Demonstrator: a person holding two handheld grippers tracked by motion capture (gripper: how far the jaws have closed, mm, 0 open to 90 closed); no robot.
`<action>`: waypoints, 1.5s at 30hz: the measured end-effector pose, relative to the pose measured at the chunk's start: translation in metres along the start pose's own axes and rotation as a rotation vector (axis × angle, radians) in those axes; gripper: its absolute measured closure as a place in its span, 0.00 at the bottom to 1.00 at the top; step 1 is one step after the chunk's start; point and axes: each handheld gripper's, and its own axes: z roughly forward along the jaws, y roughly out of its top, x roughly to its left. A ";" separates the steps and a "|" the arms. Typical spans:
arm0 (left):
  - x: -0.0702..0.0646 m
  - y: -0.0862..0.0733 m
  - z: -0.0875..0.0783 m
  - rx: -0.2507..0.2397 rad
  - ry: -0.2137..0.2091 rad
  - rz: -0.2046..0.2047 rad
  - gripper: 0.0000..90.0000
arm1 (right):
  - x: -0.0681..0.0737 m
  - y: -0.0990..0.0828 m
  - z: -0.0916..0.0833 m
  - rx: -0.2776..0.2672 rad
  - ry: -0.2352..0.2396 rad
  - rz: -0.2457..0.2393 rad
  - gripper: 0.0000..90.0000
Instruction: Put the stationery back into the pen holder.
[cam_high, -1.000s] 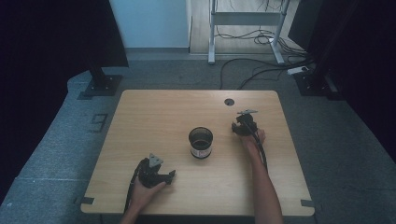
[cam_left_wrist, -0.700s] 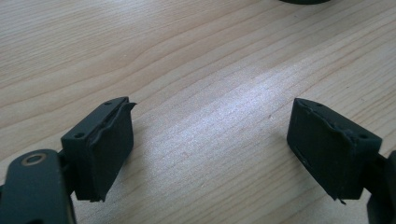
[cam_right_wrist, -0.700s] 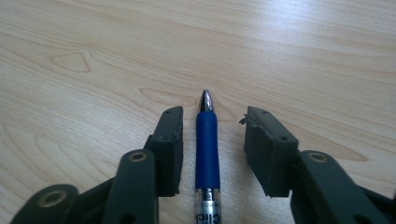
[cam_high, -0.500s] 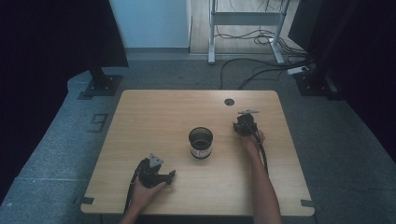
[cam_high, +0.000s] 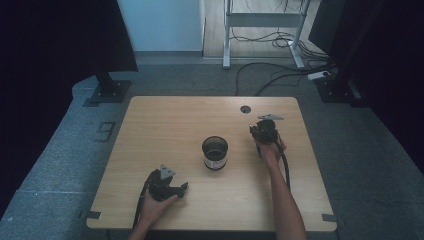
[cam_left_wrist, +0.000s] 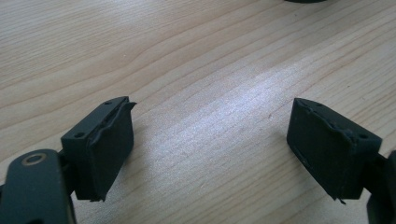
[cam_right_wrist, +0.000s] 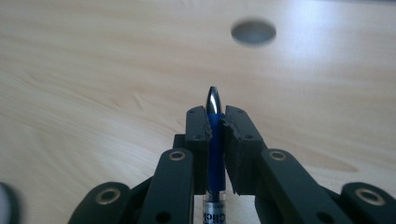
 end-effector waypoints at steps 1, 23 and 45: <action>0.000 0.000 0.000 0.000 0.000 0.000 0.17 | 0.002 0.003 -0.007 -0.025 0.010 -0.002 0.87; 0.000 0.000 0.000 0.000 0.000 -0.001 0.17 | 0.036 0.025 -0.081 -0.312 0.135 -0.045 0.88; 0.000 0.000 0.000 0.001 0.000 0.001 0.17 | 0.056 0.041 -0.121 -0.448 0.185 -0.085 0.88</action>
